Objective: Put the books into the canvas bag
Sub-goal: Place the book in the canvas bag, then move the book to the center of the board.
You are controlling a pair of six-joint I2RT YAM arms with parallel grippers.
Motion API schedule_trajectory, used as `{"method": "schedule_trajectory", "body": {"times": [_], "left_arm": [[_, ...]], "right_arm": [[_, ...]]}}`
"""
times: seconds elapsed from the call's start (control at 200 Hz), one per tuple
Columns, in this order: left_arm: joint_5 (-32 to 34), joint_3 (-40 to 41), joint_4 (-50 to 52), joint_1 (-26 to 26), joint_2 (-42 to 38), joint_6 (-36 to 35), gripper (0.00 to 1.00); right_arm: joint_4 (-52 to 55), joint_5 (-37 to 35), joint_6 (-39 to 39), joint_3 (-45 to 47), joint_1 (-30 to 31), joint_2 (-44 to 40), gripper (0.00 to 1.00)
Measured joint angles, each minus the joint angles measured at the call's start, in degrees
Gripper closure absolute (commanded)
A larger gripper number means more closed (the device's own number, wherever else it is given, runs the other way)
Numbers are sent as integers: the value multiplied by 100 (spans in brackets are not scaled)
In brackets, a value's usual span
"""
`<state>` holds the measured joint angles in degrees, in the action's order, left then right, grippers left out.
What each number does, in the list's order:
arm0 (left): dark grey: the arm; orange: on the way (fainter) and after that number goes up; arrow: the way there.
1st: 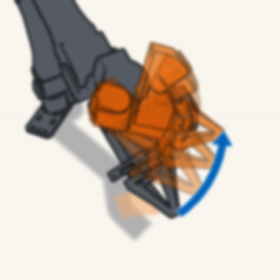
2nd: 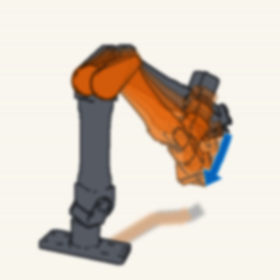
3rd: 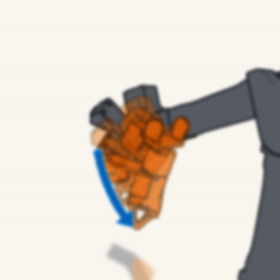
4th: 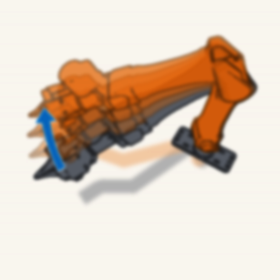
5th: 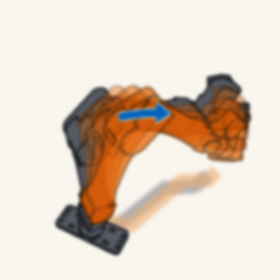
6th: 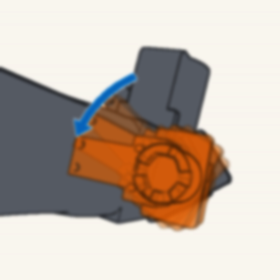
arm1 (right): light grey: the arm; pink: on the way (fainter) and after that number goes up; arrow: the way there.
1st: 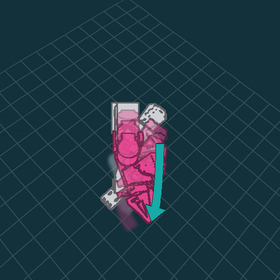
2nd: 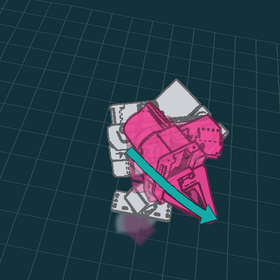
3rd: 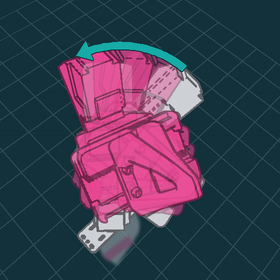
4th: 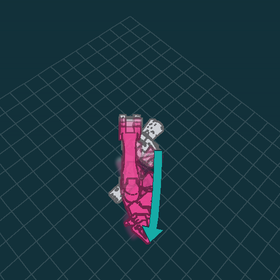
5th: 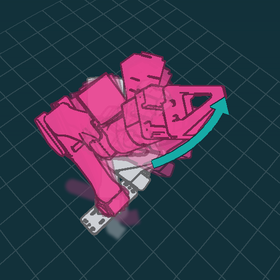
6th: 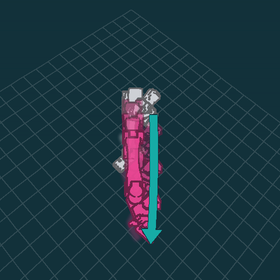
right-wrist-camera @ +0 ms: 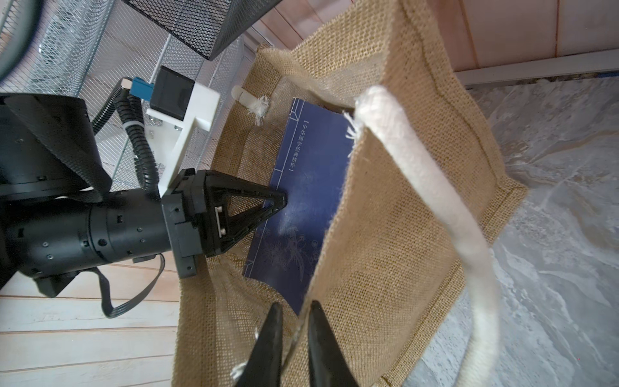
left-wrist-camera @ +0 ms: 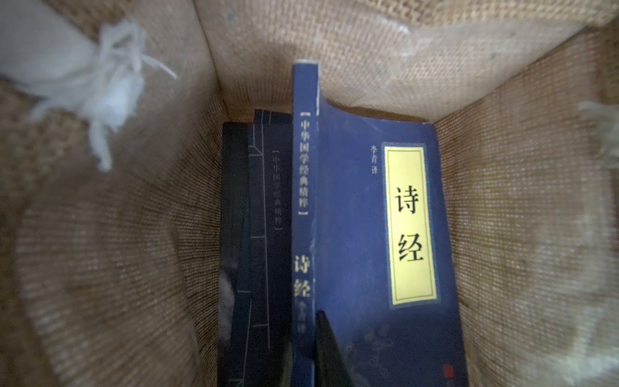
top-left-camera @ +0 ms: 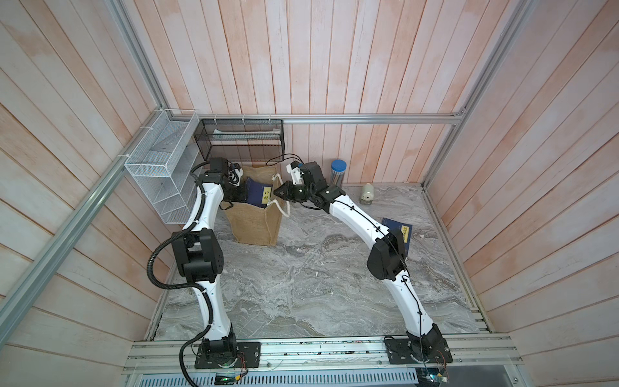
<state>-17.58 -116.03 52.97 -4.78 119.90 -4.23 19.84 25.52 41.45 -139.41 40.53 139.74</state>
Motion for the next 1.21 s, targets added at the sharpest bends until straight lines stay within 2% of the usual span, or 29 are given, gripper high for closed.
{"method": "schedule_trajectory", "body": {"times": [0.075,0.31,0.495,0.595,0.725,0.885,1.035,1.205], "left_arm": [[37,0,-20,2,0,15,58],[557,7,-201,125,-289,-72,55],[702,334,-745,308,-1281,-70,53],[603,557,-1084,461,-1834,-13,53],[361,876,-1497,734,-2299,219,53],[76,1676,-2098,1355,-2590,691,53],[-61,2358,-2614,2146,-2542,1222,53],[-236,2483,-3235,2949,-2044,1947,53]], "right_arm": [[22,-44,-61,0,-2,-2,74],[251,-317,-328,0,-7,-101,69],[682,-605,-660,9,-55,-439,62],[861,-798,-868,319,-146,-848,59],[933,-1075,-1080,1447,-411,-1731,57],[535,-1263,-1095,3775,-1086,-3147,56],[-72,-1360,-859,6102,-2170,-4444,54],[-278,-1368,-802,7615,-3495,-5213,54]]}}
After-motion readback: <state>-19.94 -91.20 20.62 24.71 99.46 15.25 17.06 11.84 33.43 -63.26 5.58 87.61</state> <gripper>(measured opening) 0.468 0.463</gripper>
